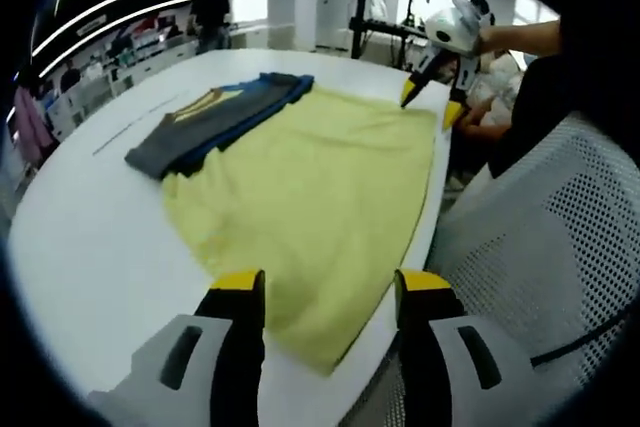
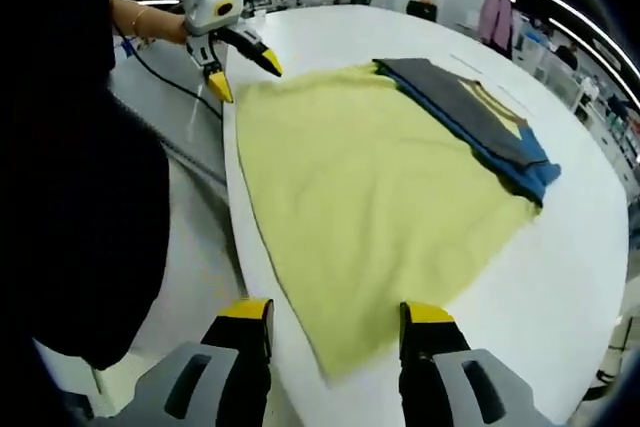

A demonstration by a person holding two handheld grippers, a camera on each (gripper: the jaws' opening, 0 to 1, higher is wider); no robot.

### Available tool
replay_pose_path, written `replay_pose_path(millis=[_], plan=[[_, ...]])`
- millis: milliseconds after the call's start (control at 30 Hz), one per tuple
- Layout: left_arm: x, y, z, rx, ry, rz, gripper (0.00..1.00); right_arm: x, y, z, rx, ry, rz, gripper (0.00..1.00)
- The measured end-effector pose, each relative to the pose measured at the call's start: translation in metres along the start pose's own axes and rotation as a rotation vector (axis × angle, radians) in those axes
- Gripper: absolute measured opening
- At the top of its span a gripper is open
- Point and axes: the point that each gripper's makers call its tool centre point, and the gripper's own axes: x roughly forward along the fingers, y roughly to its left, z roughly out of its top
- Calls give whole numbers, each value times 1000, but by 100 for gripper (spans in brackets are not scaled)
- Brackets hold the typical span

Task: Fold the garment on the visible template until the final outline fits inside the template.

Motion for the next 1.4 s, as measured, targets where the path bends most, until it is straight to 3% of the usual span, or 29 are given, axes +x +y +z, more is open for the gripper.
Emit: replay_pose_path(millis=[233, 567, 867, 1100, 1400], plan=[[1, -2, -10, 7, 41, -6, 38, 3, -4, -3, -48, 22, -21, 40], [1, -6, -22, 56, 86, -32, 37, 2, -3, -4, -54, 13, -21, 39], [1, 2, -24, 84, 99, -23, 30, 2, -6, -2, -53, 0, -28, 35], [2, -7, -25, 150, 135, -67, 22, 3, -6, -1, -51, -5, -35, 22], [4, 0, -20, 104, 148, -23, 12, 3, -15, -1, -5, -12, -69, 8]])
